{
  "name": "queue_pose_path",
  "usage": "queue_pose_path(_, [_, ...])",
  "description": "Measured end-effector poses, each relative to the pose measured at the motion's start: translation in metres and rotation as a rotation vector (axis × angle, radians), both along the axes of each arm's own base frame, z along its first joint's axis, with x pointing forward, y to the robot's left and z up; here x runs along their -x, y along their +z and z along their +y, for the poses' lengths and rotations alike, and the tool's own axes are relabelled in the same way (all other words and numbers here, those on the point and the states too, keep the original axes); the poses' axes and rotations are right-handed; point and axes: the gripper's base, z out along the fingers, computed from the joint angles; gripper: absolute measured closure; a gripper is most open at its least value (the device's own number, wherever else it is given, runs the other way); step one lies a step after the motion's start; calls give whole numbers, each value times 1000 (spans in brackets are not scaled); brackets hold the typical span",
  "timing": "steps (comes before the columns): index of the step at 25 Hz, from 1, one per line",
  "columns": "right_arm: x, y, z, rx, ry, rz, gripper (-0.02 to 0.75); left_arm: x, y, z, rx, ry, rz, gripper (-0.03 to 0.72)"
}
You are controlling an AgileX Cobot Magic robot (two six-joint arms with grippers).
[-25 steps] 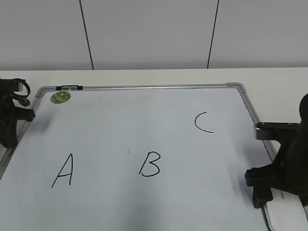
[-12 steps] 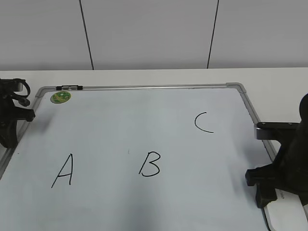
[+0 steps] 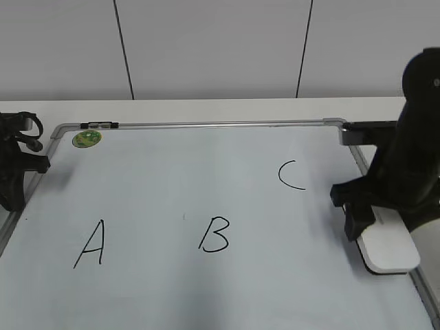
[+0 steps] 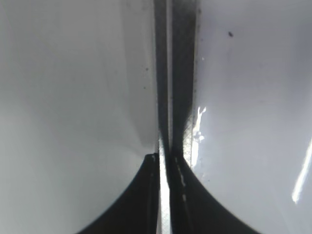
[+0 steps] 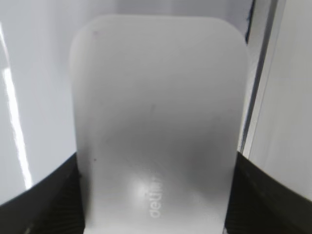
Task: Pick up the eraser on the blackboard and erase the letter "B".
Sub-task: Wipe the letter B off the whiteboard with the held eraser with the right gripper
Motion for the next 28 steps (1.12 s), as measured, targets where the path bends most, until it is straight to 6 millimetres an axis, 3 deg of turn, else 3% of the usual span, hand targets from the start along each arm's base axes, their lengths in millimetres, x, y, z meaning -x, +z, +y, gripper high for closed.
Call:
queue_pose_path(8, [-39,19,19,-27,60,30,220,0,0,0,1,1,0,669])
queue_pose_path(11, [-48,15,41,-21,121,57,220,0,0,0,1,1,0,669])
queue_pose_path(20, [-63,-14,124,0,308,63,221,0,0,0,5,5,0,669])
queue_pose_path(28, [-69,-41,151,21,364,85,221,0,0,0,7,7,0,669])
